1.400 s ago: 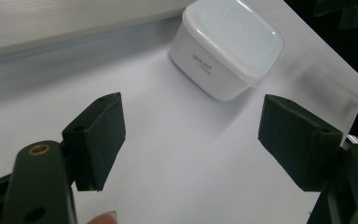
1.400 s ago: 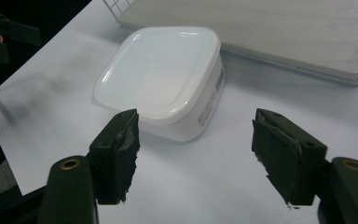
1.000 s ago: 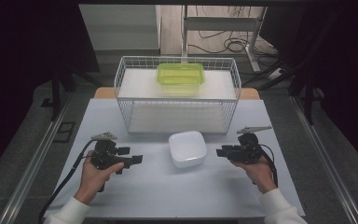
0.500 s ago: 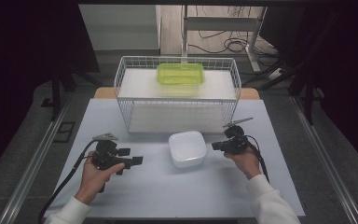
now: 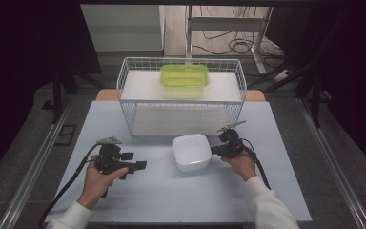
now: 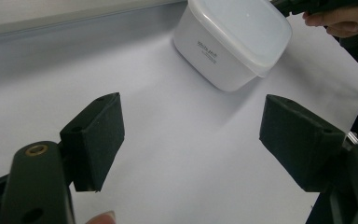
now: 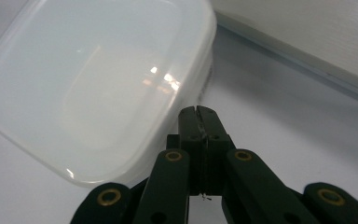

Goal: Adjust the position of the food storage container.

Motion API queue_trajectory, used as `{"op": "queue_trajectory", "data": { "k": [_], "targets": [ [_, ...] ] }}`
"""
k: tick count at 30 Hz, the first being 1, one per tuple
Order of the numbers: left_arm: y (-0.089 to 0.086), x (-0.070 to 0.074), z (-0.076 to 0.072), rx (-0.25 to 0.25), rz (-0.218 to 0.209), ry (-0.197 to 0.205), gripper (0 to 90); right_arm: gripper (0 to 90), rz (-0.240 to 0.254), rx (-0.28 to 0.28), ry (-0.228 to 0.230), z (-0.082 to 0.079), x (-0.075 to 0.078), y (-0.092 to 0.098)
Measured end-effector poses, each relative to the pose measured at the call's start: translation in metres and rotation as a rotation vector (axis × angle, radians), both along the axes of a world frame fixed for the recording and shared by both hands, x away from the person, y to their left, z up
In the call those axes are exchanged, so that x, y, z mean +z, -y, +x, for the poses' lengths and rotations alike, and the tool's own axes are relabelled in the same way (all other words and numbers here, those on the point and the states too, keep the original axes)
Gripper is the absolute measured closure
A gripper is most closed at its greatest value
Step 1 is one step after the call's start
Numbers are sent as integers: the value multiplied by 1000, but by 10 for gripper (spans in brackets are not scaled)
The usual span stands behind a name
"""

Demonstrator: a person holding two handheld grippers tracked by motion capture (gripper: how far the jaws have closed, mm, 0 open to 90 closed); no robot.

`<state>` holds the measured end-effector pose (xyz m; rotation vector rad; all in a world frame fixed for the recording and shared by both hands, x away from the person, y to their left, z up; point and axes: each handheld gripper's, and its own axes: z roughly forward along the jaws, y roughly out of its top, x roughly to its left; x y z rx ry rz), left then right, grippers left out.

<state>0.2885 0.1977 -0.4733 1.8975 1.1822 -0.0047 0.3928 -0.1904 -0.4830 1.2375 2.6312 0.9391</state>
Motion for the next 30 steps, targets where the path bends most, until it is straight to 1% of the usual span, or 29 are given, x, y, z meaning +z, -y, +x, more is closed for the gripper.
{"op": "queue_trajectory", "data": {
  "k": [2, 5, 7, 9, 13, 21, 28, 30],
  "targets": [
    [0, 0, 0, 0, 1, -1, 213, 890, -7, 5, 4, -2, 1, -1],
    [0, -1, 0, -2, 1, -4, 212, 890, 7, 22, 2, -10, 0, -5],
    [0, -1, 1, -4, 4, -5, 212, 890, 9, 25, 2, -11, 0, -6],
    [1, -2, 1, -8, 6, -10, 212, 890, 14, 31, 5, -16, 0, -12],
    [1, -2, 1, -11, 3, -11, 212, 890, 22, 41, -1, -18, -1, -16],
    [1, -2, 1, -13, 7, -12, 212, 889, 24, 62, 7, -22, -2, -29],
    [0, -2, 1, -6, 4, -8, 212, 889, 33, 55, 6, -23, -2, -29],
    [0, -1, 1, 3, 4, -3, 212, 888, 49, 41, 14, -23, 0, -26]
  ]
}}
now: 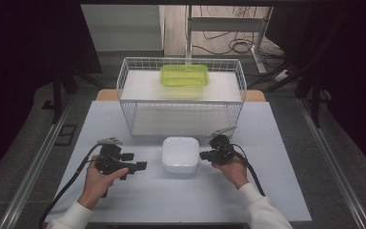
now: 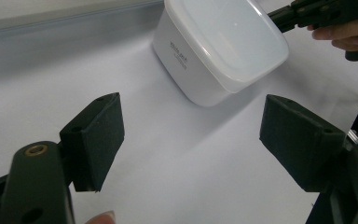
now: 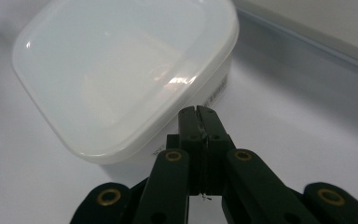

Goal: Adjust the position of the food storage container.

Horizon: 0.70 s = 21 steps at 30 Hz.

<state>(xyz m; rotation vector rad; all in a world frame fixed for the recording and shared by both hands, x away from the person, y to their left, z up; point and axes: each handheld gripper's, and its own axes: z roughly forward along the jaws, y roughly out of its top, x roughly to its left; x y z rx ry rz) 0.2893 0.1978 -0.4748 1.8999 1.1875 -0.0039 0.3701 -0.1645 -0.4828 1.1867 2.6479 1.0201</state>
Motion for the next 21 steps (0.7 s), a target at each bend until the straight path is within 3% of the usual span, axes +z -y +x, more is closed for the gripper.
{"op": "queue_trajectory", "data": {
  "k": [3, 6, 8, 10, 14, 21],
  "targets": [
    [-2, 0, 0, 12, -15, 0, 215, 878, 20, -35, 15, -1, 5, 6],
    [-4, 0, 0, 26, -27, 2, 217, 802, 43, -71, 35, -4, 10, 14],
    [-5, 1, 0, 33, -36, 1, 218, 681, 59, -91, 54, -7, 13, 19],
    [-6, 1, 0, 38, -40, 4, 219, 527, 112, -114, 35, -8, 15, 24],
    [-6, 2, 0, 47, -45, 7, 224, 315, 198, -165, 4, -9, 18, 33],
    [-6, 2, 3, 56, -55, 1, 232, 268, 199, -184, -8, -10, 17, 35]
  ]
}}
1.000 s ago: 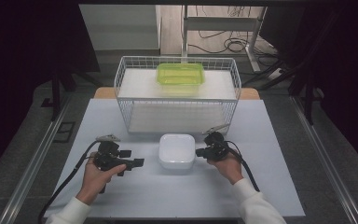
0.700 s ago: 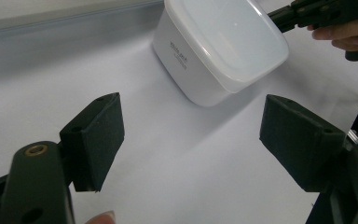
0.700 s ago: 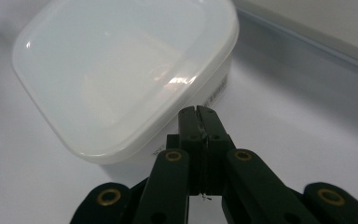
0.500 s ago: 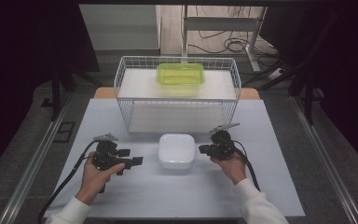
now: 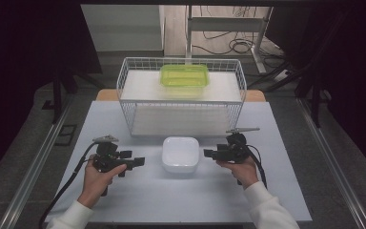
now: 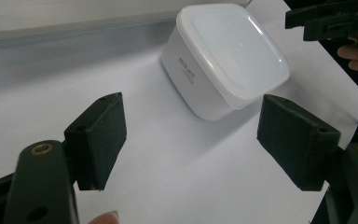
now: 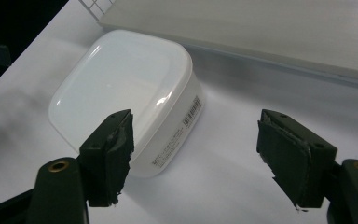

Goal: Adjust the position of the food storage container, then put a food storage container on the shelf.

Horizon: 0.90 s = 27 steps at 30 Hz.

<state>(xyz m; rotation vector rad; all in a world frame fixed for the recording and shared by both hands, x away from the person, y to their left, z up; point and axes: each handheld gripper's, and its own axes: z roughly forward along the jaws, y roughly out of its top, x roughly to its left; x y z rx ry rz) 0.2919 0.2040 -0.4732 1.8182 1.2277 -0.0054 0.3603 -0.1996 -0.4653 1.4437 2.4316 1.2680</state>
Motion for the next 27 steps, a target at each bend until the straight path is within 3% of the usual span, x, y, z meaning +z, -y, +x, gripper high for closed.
{"op": "queue_trajectory", "data": {
  "k": [2, 7, 12, 17, 27],
  "targets": [
    [0, 0, 1, 2, -9, -3, 234, 262, -2, -3, -4, 0, 0, 1],
    [0, 2, 4, 11, -28, -9, 234, 232, -31, -4, 46, -4, 4, 1],
    [5, 7, 9, 3, -41, -25, 238, 239, -16, 3, 53, -5, 5, 0],
    [8, 9, 16, 1, -41, -37, 250, 261, 20, 3, 29, -2, 7, 0],
    [18, 10, 40, -4, -110, -83, 268, 287, 79, -5, 1, 2, 9, 0]
  ]
}}
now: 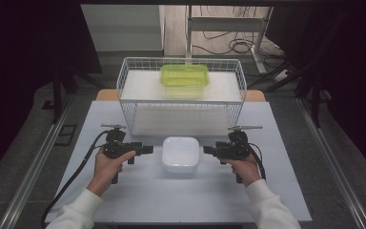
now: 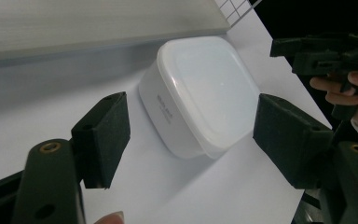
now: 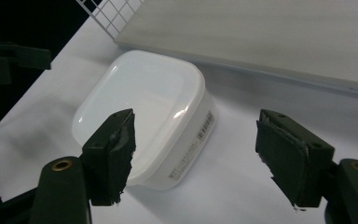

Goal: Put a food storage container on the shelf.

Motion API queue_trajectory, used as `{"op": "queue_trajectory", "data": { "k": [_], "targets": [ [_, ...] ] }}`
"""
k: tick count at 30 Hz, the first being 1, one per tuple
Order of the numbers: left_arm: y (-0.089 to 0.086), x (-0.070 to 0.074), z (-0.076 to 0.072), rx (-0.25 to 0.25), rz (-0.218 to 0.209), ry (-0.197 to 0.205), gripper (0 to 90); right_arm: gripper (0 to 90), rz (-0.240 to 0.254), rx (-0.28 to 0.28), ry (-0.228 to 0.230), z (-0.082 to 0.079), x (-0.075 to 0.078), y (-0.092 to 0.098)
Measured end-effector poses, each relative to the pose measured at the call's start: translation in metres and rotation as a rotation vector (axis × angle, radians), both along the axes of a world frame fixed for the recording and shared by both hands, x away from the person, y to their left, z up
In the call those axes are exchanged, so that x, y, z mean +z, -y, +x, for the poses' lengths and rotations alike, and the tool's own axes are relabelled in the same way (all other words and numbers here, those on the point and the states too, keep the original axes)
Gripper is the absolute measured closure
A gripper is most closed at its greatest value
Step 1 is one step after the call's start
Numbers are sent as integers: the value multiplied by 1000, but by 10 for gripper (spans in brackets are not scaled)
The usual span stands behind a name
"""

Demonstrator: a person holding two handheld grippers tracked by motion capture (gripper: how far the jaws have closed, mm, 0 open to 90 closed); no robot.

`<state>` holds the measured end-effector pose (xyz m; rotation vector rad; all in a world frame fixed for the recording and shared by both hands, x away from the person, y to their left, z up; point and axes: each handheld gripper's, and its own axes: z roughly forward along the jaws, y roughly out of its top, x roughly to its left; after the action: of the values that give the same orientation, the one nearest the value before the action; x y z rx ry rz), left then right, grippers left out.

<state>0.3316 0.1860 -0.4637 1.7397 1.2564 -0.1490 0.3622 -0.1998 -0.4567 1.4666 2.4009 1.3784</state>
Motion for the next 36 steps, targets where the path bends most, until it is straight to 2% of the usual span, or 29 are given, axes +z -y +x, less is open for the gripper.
{"op": "queue_trajectory", "data": {
  "k": [5, 7, 9, 15, 22, 25, 36],
  "targets": [
    [6, -3, 12, -4, -24, -44, 282, 296, 21, 5, -10, 4, 0, -3],
    [8, -6, 16, -4, -55, -70, 290, 306, 26, 8, -18, 5, -1, -6],
    [9, -9, 19, 0, -65, -85, 296, 315, 32, 9, -31, 6, -2, -8],
    [13, -17, 23, -6, -74, -112, 311, 339, 23, 27, -57, 9, -9, -15],
    [17, -27, 30, -21, -115, -158, 324, 373, 33, 17, -95, 14, -15, -18],
    [20, -32, 32, -33, -121, -173, 339, 380, 34, 25, -112, 15, -18, -19],
    [26, -43, 36, -49, -153, -204, 375, 424, 52, 30, -159, 19, -26, -22]
  ]
}}
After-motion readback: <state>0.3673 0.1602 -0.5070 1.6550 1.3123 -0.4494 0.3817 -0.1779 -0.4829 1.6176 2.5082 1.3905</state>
